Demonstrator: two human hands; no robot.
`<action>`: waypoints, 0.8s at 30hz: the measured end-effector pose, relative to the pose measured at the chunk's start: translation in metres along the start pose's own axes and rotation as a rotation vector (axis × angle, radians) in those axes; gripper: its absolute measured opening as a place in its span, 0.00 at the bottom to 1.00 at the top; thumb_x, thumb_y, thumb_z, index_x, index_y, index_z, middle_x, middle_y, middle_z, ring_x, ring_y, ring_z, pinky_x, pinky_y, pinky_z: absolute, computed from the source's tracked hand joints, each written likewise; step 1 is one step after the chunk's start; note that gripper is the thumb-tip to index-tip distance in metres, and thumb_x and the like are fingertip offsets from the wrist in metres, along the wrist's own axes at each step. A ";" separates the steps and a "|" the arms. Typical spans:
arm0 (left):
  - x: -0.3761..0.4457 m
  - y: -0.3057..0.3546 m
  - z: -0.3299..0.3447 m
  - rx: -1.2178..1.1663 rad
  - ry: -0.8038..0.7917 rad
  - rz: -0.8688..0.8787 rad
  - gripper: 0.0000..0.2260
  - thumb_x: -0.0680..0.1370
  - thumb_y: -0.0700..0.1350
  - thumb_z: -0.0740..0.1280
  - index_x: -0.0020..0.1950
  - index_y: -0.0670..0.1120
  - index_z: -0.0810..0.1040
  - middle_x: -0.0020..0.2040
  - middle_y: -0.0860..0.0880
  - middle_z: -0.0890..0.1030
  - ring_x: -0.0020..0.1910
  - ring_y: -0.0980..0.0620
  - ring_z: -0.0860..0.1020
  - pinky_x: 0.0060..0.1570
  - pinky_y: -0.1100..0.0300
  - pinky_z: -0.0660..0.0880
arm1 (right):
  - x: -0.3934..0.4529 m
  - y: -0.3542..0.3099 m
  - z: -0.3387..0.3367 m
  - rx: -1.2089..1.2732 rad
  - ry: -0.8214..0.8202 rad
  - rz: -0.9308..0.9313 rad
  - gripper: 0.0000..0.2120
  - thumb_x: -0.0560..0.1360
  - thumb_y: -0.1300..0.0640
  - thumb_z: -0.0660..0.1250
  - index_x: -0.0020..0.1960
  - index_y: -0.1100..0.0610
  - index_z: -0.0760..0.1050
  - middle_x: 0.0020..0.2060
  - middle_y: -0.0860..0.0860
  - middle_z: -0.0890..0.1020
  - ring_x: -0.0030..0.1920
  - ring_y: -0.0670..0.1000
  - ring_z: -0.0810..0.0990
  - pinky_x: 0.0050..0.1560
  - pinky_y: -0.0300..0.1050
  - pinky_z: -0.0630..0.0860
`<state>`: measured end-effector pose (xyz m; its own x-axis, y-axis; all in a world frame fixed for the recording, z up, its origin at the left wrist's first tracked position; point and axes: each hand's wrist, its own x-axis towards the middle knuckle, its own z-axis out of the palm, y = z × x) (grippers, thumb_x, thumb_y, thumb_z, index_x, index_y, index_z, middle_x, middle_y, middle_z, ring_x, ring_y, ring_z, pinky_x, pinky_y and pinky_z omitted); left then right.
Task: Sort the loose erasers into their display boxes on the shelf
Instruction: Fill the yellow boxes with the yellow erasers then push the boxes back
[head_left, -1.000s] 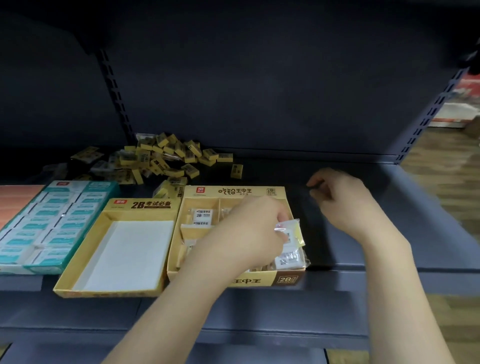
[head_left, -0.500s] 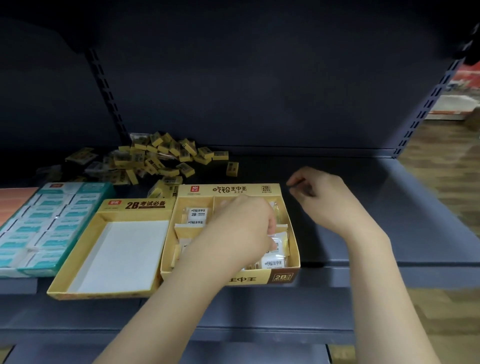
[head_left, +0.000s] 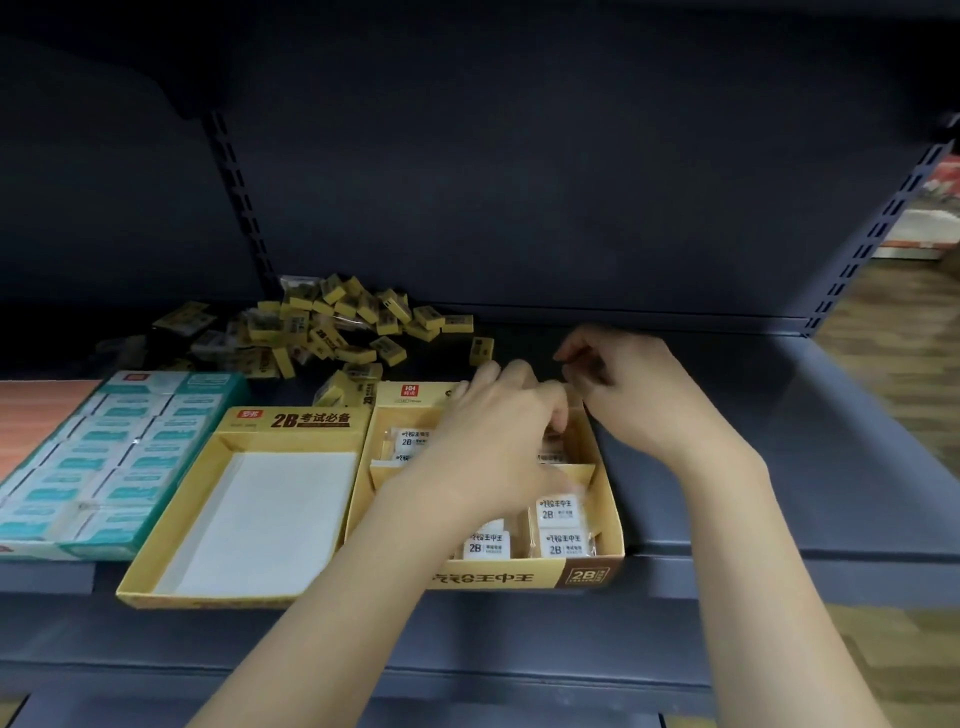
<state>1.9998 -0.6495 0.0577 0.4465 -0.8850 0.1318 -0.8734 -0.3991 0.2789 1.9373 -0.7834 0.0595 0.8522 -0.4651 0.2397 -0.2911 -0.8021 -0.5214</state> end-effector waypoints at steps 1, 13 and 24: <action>0.000 -0.004 -0.003 -0.010 0.041 -0.018 0.16 0.72 0.55 0.69 0.57 0.53 0.72 0.60 0.52 0.69 0.60 0.51 0.64 0.55 0.57 0.61 | 0.003 -0.004 0.000 -0.019 0.001 -0.026 0.09 0.76 0.59 0.62 0.55 0.52 0.76 0.51 0.50 0.80 0.50 0.52 0.78 0.50 0.47 0.75; -0.002 -0.110 -0.042 0.098 0.179 -0.235 0.11 0.77 0.52 0.63 0.59 0.51 0.74 0.58 0.50 0.77 0.58 0.47 0.73 0.51 0.57 0.67 | 0.045 -0.062 0.033 -0.067 -0.118 -0.268 0.09 0.78 0.59 0.61 0.57 0.52 0.75 0.54 0.47 0.79 0.55 0.48 0.77 0.55 0.46 0.74; -0.049 -0.217 -0.064 0.217 0.173 -0.453 0.16 0.77 0.51 0.61 0.64 0.51 0.71 0.64 0.50 0.73 0.64 0.44 0.69 0.59 0.50 0.67 | 0.137 -0.093 0.090 -0.576 -0.224 -0.587 0.24 0.77 0.60 0.60 0.72 0.49 0.64 0.72 0.46 0.65 0.71 0.51 0.62 0.67 0.49 0.65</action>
<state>2.1803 -0.5041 0.0515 0.7981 -0.5671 0.2036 -0.5972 -0.7891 0.1433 2.1204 -0.7389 0.0677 0.9824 0.1217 0.1417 0.1003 -0.9837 0.1489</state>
